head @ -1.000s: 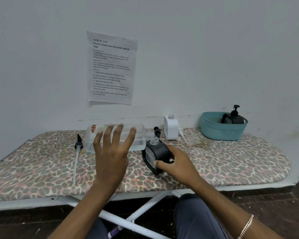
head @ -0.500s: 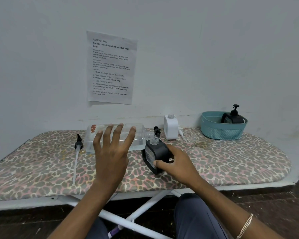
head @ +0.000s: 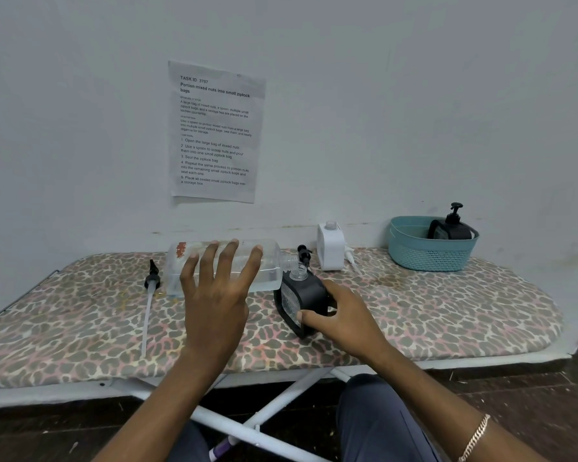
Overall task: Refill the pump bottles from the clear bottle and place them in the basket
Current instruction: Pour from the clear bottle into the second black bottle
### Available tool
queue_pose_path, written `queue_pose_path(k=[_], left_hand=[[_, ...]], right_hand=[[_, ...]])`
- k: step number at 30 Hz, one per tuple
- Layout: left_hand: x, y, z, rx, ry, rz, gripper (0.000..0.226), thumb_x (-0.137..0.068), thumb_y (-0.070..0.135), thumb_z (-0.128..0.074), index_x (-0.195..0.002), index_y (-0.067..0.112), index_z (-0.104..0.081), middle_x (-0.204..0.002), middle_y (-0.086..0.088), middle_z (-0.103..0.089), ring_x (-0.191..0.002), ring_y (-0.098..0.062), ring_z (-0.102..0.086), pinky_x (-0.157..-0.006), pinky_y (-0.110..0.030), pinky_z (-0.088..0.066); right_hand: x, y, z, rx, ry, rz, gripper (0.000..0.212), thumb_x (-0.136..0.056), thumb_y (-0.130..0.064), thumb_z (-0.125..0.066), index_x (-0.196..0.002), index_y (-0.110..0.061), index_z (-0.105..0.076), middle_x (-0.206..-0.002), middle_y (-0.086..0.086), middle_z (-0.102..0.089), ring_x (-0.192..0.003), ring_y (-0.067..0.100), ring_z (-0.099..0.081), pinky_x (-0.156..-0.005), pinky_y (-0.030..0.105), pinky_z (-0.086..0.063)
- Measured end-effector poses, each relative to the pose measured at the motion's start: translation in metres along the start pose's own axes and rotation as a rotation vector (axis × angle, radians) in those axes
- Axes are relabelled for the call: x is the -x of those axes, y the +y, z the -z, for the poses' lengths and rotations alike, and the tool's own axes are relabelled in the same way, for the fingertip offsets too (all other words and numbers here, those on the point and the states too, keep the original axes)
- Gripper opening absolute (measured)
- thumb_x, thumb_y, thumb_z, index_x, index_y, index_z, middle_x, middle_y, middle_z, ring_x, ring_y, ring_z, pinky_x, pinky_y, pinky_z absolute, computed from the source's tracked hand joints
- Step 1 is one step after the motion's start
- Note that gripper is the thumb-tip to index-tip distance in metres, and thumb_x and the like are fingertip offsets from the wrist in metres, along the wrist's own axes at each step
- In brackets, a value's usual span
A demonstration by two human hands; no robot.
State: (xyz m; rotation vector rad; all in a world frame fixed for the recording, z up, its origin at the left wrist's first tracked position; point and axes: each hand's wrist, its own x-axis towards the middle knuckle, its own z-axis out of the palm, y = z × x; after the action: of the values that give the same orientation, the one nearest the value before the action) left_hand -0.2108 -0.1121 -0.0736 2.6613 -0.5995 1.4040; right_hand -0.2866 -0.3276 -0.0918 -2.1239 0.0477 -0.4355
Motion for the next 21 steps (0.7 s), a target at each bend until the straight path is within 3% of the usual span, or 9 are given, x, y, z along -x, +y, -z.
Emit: queue_pose_path(k=[21], left_hand=[[-0.0006,-0.0009,-0.0015,-0.002,-0.006,-0.004,0.09,-0.066,-0.018,-0.066,-0.145,0.024,-0.062,-0.145,-0.014,-0.06,-0.139,-0.041,-0.05,-0.114,-0.06,-0.029]], right_hand=[[0.0005,-0.0003,0.0,-0.007,-0.004,0.004,0.04,-0.083,-0.035,-0.081,-0.121,-0.031,-0.067,-0.102,-0.017,-0.074,-0.094,-0.005,-0.066,-0.081,0.019,-0.053]])
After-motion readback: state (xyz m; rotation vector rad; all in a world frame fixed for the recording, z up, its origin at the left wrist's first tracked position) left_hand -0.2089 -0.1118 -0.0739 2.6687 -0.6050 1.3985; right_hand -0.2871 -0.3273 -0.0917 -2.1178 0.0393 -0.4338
